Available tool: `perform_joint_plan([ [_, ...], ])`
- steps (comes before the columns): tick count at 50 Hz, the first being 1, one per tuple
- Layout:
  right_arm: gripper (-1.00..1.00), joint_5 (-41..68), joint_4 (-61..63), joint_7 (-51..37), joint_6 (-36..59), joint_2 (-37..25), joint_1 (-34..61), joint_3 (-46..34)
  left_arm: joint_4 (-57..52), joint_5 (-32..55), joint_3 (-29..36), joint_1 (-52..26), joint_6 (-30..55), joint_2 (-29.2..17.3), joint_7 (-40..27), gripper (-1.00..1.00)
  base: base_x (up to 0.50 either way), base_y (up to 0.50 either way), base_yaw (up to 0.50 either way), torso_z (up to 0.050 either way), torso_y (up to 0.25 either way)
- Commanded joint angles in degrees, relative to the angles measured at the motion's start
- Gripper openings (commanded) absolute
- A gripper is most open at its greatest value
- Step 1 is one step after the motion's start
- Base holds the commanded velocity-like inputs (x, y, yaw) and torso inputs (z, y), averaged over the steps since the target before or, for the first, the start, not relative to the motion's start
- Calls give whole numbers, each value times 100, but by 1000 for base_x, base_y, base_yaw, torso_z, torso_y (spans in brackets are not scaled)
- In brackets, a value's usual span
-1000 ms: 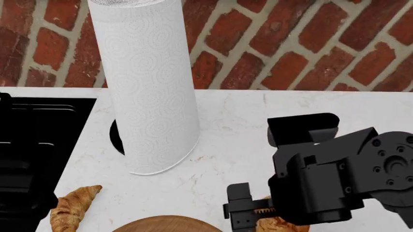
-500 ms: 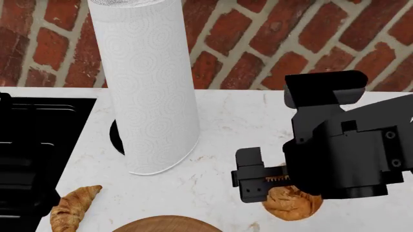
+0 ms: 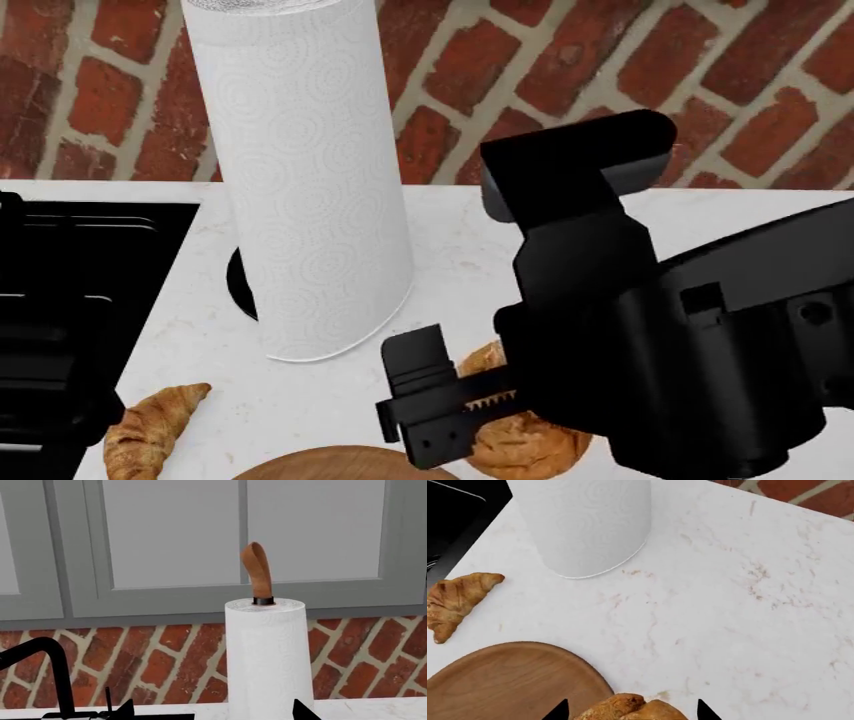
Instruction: Place the pastries on the plates.
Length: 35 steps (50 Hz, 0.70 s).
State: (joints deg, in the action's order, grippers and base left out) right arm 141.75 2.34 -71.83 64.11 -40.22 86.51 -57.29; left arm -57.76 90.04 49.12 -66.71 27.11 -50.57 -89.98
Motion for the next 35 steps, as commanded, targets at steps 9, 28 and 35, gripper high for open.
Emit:
perform_joint_plan([
  [9,-100,-51,610,115,-128,482,-218,-71,4,-4,-32,36,27,31,0,100,24,0,2,0,0],
  [28,-100,-361,524,462,-70,1204,-385,-246,-42,-28,-338,351,213,133,0,100,24,0,1,0,0],
  [35,-100,-489,494,555,-68,1372,-472,-308,-42,-24,-429,425,274,169,0,100,24,0,2,0,0],
])
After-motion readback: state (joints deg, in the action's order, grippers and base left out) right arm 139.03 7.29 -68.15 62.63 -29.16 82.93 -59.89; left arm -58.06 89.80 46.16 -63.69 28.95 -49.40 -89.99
